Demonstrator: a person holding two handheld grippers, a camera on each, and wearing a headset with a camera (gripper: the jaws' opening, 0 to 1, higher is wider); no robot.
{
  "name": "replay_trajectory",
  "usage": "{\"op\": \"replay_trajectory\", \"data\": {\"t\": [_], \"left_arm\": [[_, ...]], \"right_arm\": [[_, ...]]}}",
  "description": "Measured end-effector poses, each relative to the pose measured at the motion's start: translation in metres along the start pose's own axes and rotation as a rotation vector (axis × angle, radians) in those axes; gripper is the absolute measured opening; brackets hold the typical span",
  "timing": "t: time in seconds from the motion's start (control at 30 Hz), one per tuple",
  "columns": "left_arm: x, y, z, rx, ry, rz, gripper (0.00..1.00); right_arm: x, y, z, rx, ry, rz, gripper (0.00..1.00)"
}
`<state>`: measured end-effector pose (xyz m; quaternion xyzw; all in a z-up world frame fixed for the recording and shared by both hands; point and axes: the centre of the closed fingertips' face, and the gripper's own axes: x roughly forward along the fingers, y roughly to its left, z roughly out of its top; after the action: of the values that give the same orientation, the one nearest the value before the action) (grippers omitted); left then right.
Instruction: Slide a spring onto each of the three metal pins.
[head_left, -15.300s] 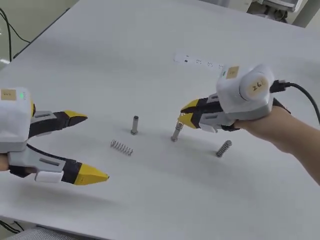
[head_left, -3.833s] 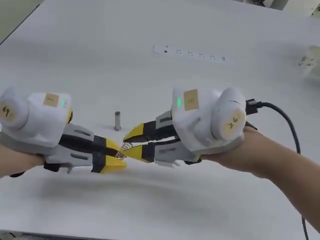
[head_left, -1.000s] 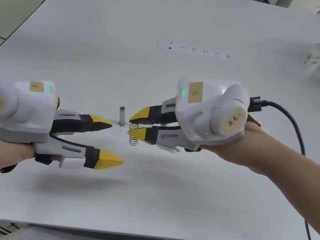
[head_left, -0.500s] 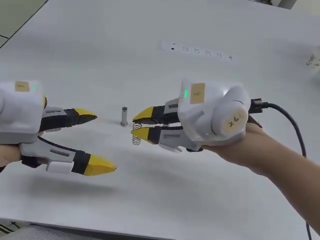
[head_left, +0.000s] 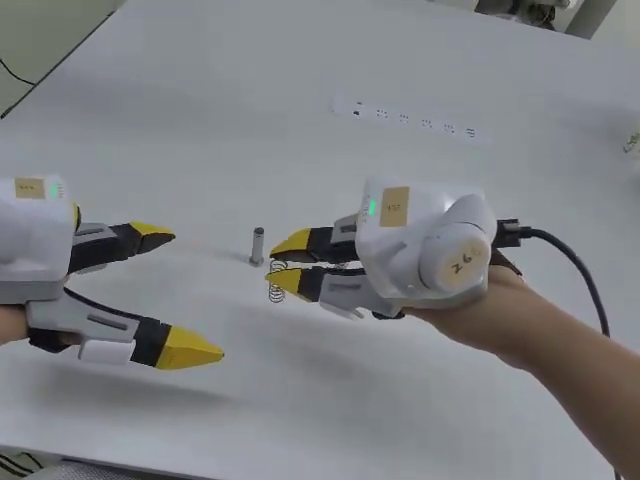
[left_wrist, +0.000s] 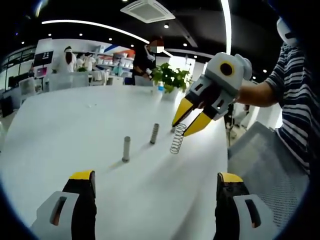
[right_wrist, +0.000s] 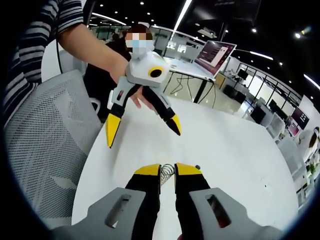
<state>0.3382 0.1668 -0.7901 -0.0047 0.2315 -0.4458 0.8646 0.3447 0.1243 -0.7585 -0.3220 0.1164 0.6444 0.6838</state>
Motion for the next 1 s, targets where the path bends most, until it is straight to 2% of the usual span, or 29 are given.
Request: {"op": "replay_trajectory", "data": {"t": [0.3,0.53,0.63,1.0], "left_arm": [[-0.007,0.004,-0.004,-0.012,-0.003,0.018,0.98],[-0.011,0.004,-0.005,-0.017,-0.006,0.026,0.98],[-0.011,0.005,-0.005,-0.018,-0.005,0.028,0.98],[-0.01,0.006,-0.004,-0.017,-0.007,0.03,0.98]], "right_arm": [[0.008,-0.005,0.002,0.015,-0.006,-0.001,0.07],[0.019,-0.004,0.005,-0.004,-0.007,0.015,0.07],[0.024,-0.01,0.003,-0.008,0.001,0.01,0.07],[0.024,-0.048,0.003,-0.011,0.01,-0.066,0.07]]}}
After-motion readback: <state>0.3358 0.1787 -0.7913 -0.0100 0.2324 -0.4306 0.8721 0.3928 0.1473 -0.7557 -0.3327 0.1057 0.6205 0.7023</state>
